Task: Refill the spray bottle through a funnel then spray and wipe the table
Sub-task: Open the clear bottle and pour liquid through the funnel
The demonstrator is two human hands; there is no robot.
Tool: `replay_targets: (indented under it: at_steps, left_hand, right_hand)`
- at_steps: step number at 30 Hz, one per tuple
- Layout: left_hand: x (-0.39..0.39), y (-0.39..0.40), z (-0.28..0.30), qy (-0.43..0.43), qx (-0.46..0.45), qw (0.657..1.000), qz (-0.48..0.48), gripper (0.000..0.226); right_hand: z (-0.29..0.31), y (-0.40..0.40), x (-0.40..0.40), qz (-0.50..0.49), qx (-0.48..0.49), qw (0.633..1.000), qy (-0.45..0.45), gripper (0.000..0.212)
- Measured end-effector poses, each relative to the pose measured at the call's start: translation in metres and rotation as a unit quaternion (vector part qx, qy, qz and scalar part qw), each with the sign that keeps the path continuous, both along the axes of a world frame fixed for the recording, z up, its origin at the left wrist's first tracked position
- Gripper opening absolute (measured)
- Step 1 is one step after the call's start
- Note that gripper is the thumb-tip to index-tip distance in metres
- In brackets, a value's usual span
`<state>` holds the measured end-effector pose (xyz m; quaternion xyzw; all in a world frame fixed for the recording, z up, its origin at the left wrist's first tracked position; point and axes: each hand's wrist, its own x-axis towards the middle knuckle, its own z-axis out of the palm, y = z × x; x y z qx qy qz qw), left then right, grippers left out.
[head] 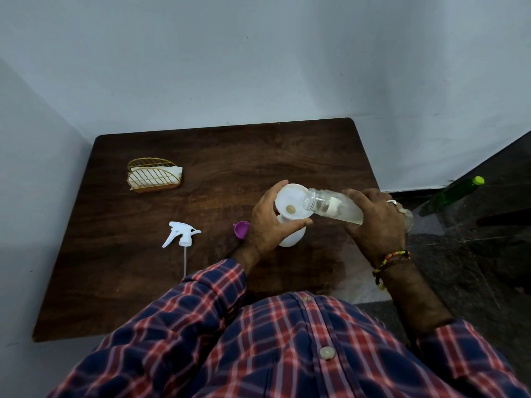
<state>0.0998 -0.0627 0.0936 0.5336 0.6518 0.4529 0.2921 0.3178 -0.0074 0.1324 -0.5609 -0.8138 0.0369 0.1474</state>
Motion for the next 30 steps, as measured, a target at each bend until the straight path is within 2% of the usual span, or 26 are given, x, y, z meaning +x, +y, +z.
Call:
replay_targets:
  at_steps: [30]
  left_hand:
    - [0.0003, 0.0004, 0.0004, 0.005, -0.001, 1.000, 0.003, 0.090]
  right_hand:
    - [-0.0046, 0.0034, 0.0010, -0.002, -0.004, 1.000, -0.005, 0.063]
